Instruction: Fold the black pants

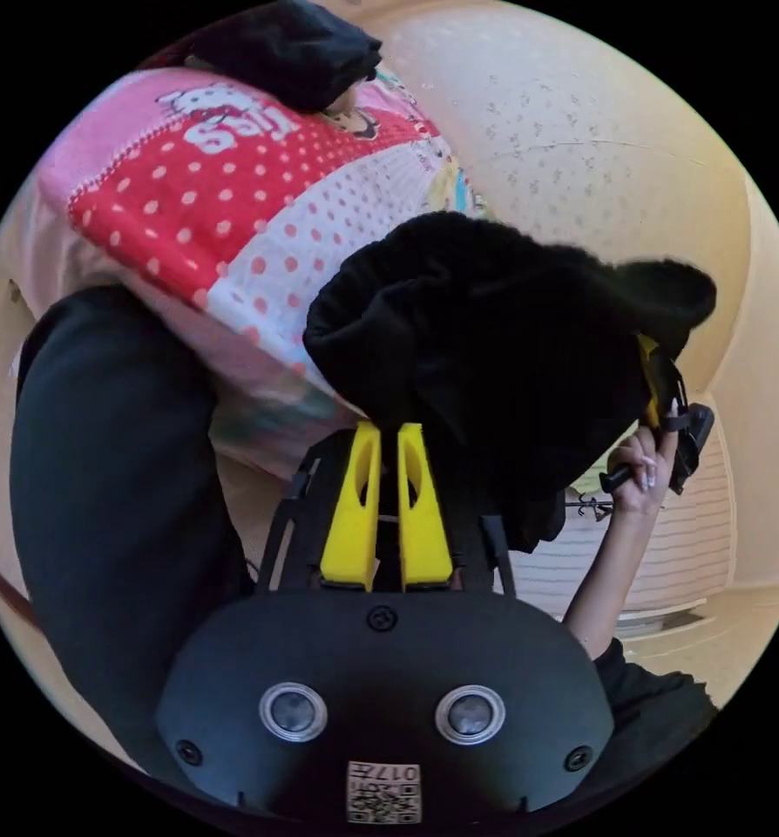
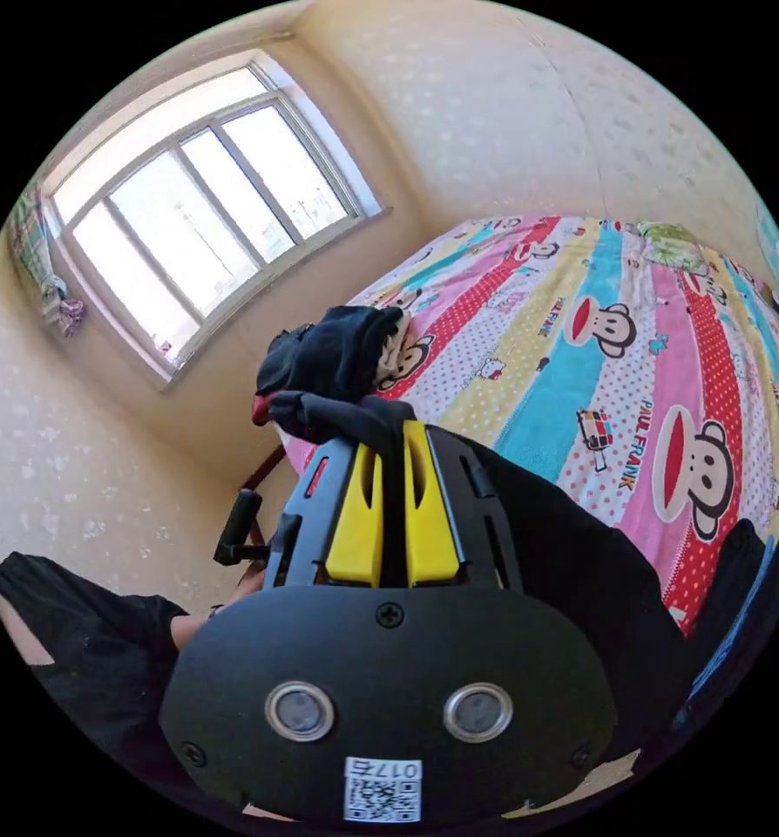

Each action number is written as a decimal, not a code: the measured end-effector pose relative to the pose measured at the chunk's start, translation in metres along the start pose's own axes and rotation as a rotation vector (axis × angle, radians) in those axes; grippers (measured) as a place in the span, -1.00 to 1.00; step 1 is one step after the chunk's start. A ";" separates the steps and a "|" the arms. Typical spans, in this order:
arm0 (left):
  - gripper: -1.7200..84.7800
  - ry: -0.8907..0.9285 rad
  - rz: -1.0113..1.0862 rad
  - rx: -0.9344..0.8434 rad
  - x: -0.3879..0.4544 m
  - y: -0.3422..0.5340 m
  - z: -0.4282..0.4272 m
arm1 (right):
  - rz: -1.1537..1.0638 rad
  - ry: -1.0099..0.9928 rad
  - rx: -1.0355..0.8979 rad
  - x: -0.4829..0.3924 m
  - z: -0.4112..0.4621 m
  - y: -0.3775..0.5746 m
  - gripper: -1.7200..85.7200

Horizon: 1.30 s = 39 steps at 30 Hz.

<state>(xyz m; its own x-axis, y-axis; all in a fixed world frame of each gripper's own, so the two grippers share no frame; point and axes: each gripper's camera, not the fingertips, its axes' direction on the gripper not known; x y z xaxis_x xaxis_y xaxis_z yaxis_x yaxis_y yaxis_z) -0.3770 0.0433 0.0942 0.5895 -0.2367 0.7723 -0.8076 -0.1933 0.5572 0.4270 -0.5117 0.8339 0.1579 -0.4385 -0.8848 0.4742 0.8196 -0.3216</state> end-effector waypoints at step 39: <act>-0.97 0.479 1.122 1.178 0.468 0.303 -0.330 | -0.507 0.571 1.274 -0.434 -0.432 0.159 -0.90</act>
<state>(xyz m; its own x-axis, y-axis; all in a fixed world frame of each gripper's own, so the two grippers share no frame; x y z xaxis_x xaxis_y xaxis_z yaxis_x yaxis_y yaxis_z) -0.3512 0.1881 0.7250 -0.4579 -0.4940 0.7391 -0.2131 -0.7462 -0.6307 0.0598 -0.0314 1.0214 -0.4622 -0.1239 -0.8781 0.8420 -0.3719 -0.3908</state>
